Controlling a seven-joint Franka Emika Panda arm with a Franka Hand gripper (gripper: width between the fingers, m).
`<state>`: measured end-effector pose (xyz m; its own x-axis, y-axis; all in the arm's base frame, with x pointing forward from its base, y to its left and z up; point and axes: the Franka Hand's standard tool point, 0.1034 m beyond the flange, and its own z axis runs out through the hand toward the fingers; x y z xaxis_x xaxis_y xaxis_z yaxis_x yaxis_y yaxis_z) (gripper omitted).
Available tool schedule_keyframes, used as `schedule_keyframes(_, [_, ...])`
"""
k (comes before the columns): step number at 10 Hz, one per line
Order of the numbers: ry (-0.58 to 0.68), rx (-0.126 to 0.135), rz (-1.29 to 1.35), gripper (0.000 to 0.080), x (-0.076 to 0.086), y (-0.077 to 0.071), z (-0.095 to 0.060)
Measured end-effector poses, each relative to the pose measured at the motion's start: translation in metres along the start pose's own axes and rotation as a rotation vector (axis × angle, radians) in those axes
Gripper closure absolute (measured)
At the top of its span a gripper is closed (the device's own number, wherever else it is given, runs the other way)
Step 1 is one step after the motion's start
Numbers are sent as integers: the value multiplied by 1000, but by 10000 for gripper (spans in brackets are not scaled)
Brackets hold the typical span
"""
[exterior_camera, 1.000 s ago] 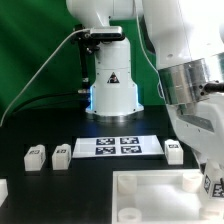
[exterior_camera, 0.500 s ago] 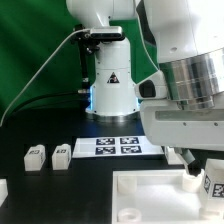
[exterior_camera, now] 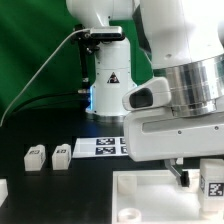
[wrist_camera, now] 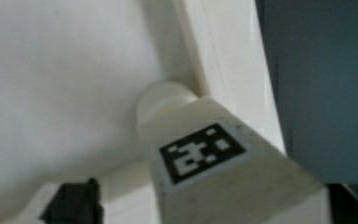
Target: Assemble one leg
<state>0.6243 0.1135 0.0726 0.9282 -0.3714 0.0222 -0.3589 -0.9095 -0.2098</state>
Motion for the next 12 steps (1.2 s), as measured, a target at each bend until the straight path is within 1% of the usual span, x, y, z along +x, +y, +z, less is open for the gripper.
schedule_keyframes(1, [0,0,-8,401,0,-1,0])
schedule_keyframes(2, [-1,2,78,507,0,1,0])
schedule_keyframes(4, [-2,6,253,507,0,2,0])
schedule_keyframes(7, [-7,19,679,507,2,4,1])
schedule_keyframes(8, [-10,22,880,507,2,3,1])
schedule_keyframes(9, [-16,41,1133,506,0,1,3])
schedule_keyframes(10, [-21,51,1212,506,0,-1,3])
schedule_keyframes(11, [-22,50,1197,506,0,-1,3])
schedule_keyframes(12, [-21,50,1176,434,-1,-1,3])
